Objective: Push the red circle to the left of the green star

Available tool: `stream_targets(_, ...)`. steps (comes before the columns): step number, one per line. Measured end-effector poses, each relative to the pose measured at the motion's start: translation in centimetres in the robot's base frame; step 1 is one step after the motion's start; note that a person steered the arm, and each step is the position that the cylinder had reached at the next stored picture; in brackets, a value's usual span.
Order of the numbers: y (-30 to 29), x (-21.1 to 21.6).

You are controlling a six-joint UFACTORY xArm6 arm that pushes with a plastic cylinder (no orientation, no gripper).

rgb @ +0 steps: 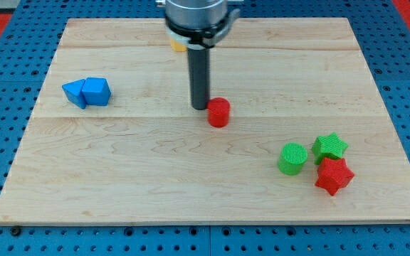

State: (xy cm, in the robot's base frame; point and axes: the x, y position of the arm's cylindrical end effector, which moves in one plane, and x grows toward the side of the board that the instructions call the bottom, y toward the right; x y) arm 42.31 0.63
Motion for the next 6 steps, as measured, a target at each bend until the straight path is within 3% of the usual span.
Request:
stream_targets(1, 6.9, 2.2)
stream_targets(2, 9.8, 4.7)
stream_targets(4, 6.1, 5.4)
stream_targets(6, 7.8, 6.8)
